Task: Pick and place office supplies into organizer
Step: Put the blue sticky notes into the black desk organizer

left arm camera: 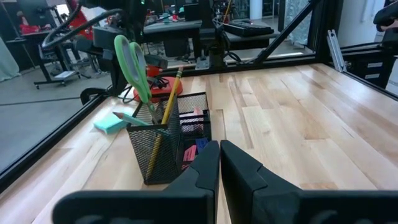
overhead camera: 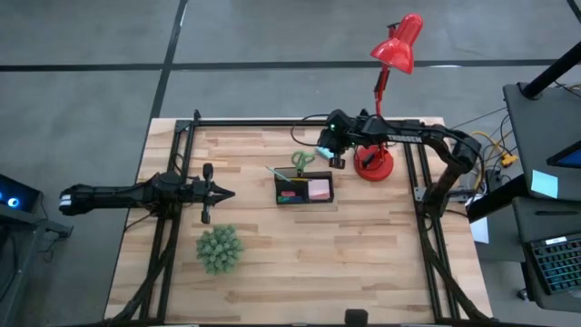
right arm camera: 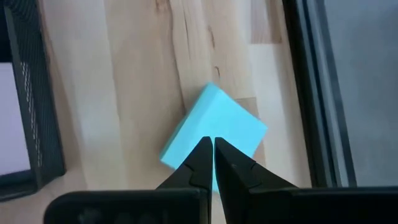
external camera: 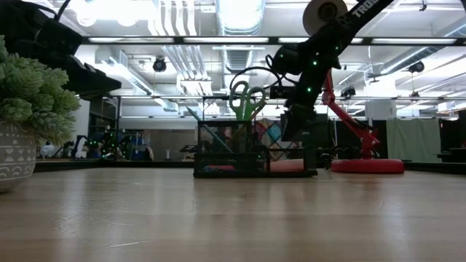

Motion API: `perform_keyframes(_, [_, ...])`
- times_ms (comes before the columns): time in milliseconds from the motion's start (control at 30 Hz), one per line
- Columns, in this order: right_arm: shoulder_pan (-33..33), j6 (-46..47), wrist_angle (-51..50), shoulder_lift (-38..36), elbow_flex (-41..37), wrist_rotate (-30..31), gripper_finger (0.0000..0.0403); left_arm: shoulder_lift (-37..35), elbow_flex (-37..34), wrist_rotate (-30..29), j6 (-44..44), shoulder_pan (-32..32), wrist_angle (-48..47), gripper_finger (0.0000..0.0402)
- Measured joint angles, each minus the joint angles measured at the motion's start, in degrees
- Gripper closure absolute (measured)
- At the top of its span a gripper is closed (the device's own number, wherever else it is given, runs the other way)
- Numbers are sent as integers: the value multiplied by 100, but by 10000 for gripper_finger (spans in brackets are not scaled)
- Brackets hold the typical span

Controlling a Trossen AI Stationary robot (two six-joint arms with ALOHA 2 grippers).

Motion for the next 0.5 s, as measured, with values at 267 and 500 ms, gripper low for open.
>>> perform_keyframes(267, [-1, 265, 477, -228, -258, 14, 394, 0, 0, 2, -2, 0, 12, 402])
perform_keyframes(500, [52, 945, 458, 48, -65, 20, 367, 0, 0, 2, 0, 1, 13, 402])
